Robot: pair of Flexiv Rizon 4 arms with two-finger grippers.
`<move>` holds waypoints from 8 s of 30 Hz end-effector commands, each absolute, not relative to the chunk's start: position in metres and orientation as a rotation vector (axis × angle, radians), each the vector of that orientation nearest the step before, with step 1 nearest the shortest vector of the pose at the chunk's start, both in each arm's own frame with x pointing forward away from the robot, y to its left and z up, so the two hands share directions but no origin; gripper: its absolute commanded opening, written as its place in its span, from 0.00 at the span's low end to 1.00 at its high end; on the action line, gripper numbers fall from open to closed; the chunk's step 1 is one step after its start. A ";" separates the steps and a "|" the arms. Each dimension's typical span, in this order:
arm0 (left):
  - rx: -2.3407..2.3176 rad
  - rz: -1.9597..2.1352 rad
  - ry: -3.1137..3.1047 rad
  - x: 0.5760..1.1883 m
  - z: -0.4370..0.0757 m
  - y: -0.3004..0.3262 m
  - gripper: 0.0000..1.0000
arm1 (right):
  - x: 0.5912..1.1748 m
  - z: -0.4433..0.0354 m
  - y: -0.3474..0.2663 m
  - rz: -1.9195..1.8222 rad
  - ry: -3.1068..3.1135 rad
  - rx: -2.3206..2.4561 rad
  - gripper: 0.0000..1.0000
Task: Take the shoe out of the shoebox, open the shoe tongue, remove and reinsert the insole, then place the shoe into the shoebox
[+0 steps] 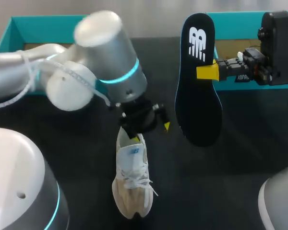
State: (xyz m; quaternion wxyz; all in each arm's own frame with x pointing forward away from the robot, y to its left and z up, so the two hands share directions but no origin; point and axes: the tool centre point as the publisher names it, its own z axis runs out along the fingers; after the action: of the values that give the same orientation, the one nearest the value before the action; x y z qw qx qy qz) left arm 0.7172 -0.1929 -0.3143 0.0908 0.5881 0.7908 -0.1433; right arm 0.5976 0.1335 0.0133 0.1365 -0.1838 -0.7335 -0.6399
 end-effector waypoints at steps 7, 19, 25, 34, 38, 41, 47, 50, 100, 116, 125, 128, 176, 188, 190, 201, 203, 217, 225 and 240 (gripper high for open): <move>1.385 -0.918 1.837 0.713 -0.197 -0.145 1.00 | 0.603 0.015 0.137 -1.842 -2.126 -0.527 0.00; 1.069 -1.108 1.465 0.732 -0.143 -0.140 1.00 | 0.603 0.015 0.137 -1.842 -2.126 -0.527 0.00; 0.998 -1.163 1.356 0.743 -0.125 -0.144 1.00 | 0.603 0.015 0.137 -1.842 -2.126 -0.527 0.00; 0.913 -1.223 1.230 0.751 -0.103 -0.145 1.00 | 0.644 0.006 0.131 -1.749 -2.002 -0.602 0.00; 0.881 -1.233 1.181 0.753 -0.094 -0.141 1.00 | 0.677 0.000 0.125 -1.696 -1.943 -0.634 0.00; 0.863 -1.240 1.153 0.755 -0.087 -0.137 1.00 | 0.703 -0.004 0.124 -1.662 -1.892 -0.630 0.00; 0.861 -1.250 1.151 0.758 -0.082 -0.133 1.00 | 0.737 -0.013 0.125 -1.620 -1.795 -0.671 0.00; 0.861 -1.250 1.151 0.758 -0.082 -0.133 1.00 | 0.737 -0.013 0.125 -1.620 -1.795 -0.671 0.00; 1.254 -1.139 1.078 0.771 -0.075 -0.127 1.00 | 0.810 -0.050 0.148 -1.141 -1.586 -0.979 0.00; 1.247 -1.028 1.043 0.777 -0.088 -0.161 1.00 | 0.837 -0.070 0.179 -1.145 -1.433 -1.105 0.00; 1.209 -0.991 1.061 0.793 -0.089 -0.180 1.00 | 0.837 -0.070 0.179 -1.145 -1.433 -1.105 0.00; 1.200 -0.983 1.060 0.796 -0.087 -0.187 1.00 | 0.837 -0.070 0.179 -1.145 -1.433 -1.105 0.00; 1.211 -0.928 1.146 0.810 -0.106 -0.199 0.00 | 0.849 -0.092 0.205 -1.149 -1.348 -1.174 0.00; 1.229 -0.988 1.264 0.792 -0.117 -0.150 0.00 | 0.827 -0.092 0.181 -1.174 -1.347 -1.203 1.00; 1.228 -0.990 1.292 0.789 -0.119 -0.140 0.00 | 0.822 -0.093 0.177 -1.171 -1.343 -1.213 1.00; 1.134 -1.089 1.432 0.768 -0.118 -0.104 0.00 | 0.809 -0.099 0.168 -1.182 -1.320 -1.244 1.00; 1.092 -1.132 1.506 0.767 -0.117 -0.100 0.00 | 0.807 -0.099 0.167 -1.196 -1.302 -1.250 1.00; 0.775 -1.554 1.696 0.754 -0.099 -0.088 0.00 | 0.807 -0.099 0.167 -1.196 -1.302 -1.250 1.00; 0.775 -1.554 1.696 0.754 -0.099 -0.088 0.00 | 0.807 -0.099 0.167 -1.196 -1.302 -1.250 1.00; 0.351 -2.228 2.127 0.759 -0.066 -0.061 0.00 | 0.807 -0.099 0.167 -1.196 -1.302 -1.250 1.00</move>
State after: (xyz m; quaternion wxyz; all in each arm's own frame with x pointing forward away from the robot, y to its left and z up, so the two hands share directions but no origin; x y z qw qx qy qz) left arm 0.7545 -0.0708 -0.0685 0.2229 0.2187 0.6919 -0.6510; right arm 0.8078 0.1653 -0.0995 0.4699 -0.5085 -0.5309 -0.4886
